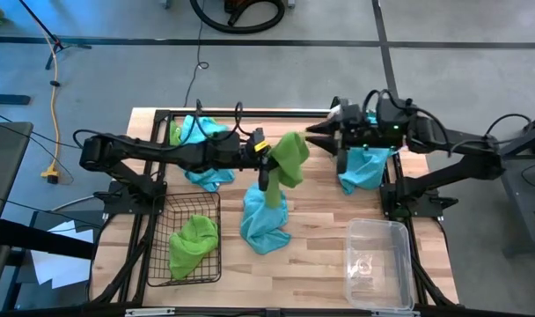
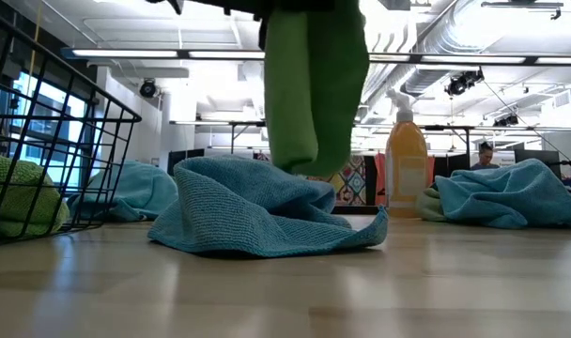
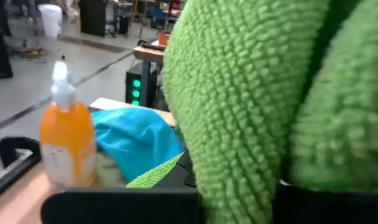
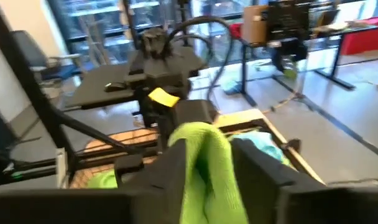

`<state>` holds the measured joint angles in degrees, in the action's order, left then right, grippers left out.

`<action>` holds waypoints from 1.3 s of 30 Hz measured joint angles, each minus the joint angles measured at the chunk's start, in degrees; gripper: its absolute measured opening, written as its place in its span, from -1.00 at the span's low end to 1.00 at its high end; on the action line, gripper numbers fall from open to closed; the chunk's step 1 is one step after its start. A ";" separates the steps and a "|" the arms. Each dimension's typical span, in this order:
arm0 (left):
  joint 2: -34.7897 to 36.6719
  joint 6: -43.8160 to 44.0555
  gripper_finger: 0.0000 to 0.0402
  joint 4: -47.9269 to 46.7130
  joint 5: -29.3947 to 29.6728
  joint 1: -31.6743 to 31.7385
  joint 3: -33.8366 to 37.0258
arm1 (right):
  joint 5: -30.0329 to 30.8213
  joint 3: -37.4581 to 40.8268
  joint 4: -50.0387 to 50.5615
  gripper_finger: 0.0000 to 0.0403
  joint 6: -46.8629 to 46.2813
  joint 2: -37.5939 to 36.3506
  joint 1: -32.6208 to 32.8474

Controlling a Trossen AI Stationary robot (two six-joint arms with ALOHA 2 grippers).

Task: Sort microfiber towel by color & place in baskets
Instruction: Put the green microfiber cloth into the black wire basket

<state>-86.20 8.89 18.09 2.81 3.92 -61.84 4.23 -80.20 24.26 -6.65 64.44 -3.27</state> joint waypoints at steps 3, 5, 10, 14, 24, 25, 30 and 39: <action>2.73 -0.81 -1.00 -6.21 0.96 0.92 0.05 | 2.79 -0.02 3.80 -0.05 -0.01 -2.41 -0.02; 5.00 -2.09 -1.00 -11.46 1.56 1.50 0.04 | 4.00 -0.02 6.38 0.12 -0.82 -4.01 -0.03; 12.09 -4.85 -1.00 -23.43 5.23 2.48 0.04 | 6.35 -0.02 14.13 0.37 -1.72 -7.62 -0.02; 19.04 -5.12 -1.00 -30.18 9.58 2.87 0.04 | 9.40 -0.02 18.41 0.41 -3.86 -9.27 -0.02; 35.64 -1.02 -1.00 -43.65 12.84 -0.13 0.01 | 9.81 -0.02 19.79 0.41 -3.85 -8.21 -0.04; 37.06 0.26 -1.00 -44.79 13.01 -0.94 0.01 | 9.81 -0.02 19.79 0.41 -3.87 -8.00 -0.04; 41.91 5.98 -1.00 -45.24 10.91 -8.37 0.01 | 9.78 -0.02 19.75 0.41 -3.88 -6.66 -0.04; 39.93 23.98 -1.00 -57.19 10.38 -28.28 -2.30 | 9.73 -0.02 19.73 0.41 -6.73 -4.67 -0.04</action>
<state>-46.28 32.87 -39.10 13.19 -24.36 -64.14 13.96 -80.23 43.99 -13.38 59.77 -3.31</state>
